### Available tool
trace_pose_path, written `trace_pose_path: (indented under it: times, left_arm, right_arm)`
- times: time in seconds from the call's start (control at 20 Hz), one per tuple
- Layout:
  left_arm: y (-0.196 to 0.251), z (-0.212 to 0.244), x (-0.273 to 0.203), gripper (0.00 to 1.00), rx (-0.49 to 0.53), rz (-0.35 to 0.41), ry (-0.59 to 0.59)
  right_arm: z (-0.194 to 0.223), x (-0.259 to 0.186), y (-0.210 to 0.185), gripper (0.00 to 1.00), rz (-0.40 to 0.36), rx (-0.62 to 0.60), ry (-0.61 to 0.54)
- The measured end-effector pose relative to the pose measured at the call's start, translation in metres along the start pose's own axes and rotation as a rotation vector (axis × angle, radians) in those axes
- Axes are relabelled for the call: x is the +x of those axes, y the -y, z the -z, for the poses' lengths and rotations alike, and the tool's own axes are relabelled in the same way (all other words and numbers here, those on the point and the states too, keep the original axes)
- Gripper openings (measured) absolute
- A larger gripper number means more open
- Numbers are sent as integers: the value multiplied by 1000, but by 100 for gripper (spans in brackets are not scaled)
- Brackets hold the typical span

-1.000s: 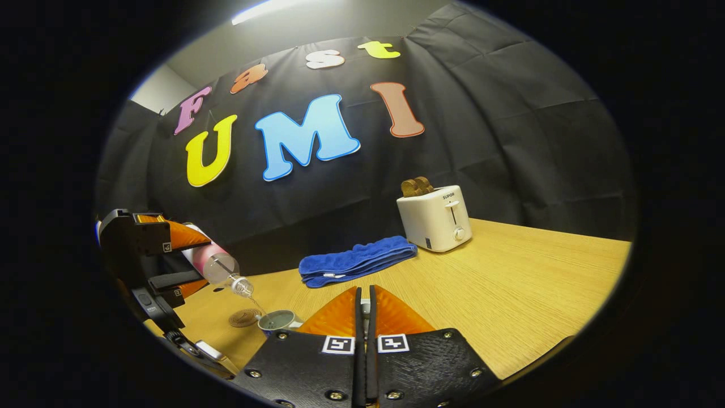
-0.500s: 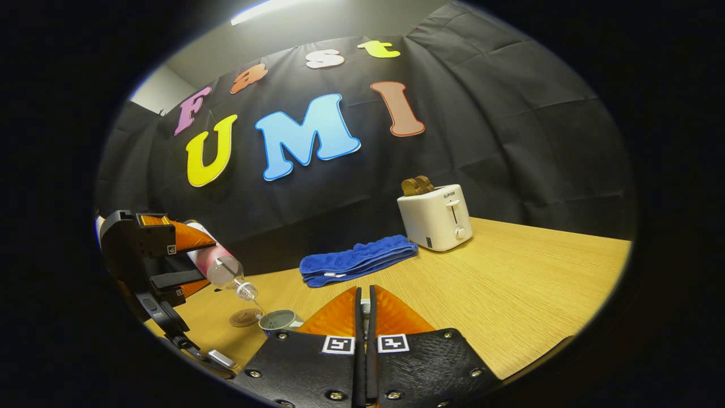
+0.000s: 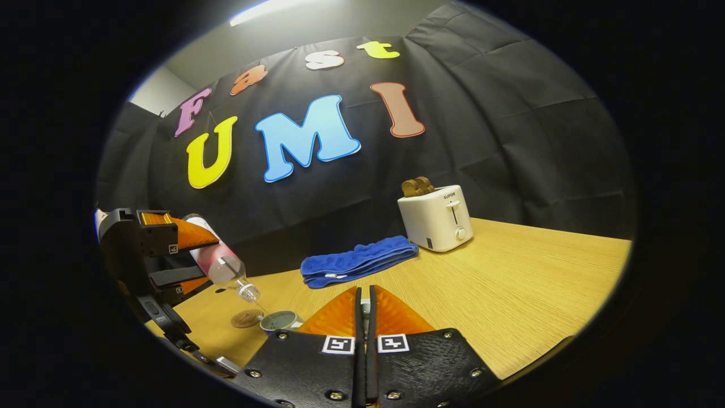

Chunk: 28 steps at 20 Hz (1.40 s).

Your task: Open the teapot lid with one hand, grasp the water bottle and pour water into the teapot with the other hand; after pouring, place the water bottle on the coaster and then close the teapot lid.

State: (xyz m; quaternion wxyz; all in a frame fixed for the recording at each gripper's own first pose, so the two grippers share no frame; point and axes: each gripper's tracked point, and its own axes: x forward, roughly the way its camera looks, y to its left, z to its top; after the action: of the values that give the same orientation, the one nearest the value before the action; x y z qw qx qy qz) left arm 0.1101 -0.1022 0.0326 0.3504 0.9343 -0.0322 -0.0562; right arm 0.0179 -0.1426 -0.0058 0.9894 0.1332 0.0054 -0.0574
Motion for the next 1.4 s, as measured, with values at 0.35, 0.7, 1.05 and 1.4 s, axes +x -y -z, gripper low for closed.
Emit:
trace_pose_path:
  times: [0.35, 0.7, 1.05, 1.4]
  left_arm:
    - [-7, -5, -1, 84, 55, -13, 0]
    - [-9, -9, -1, 84, 58, -26, 12]
    - [13, -8, 5, 84, -179, 9, -5]
    - [62, -24, 15, 84, -689, 37, -27]
  right_arm:
    - [-1, 0, -1, 0, -6, 4, 1]
    - [0, 0, 1, 0, -3, 8, -3]
    - [1, 2, 5, 0, 13, 6, -6]
    - [6, 4, 7, 0, 30, -15, -19]
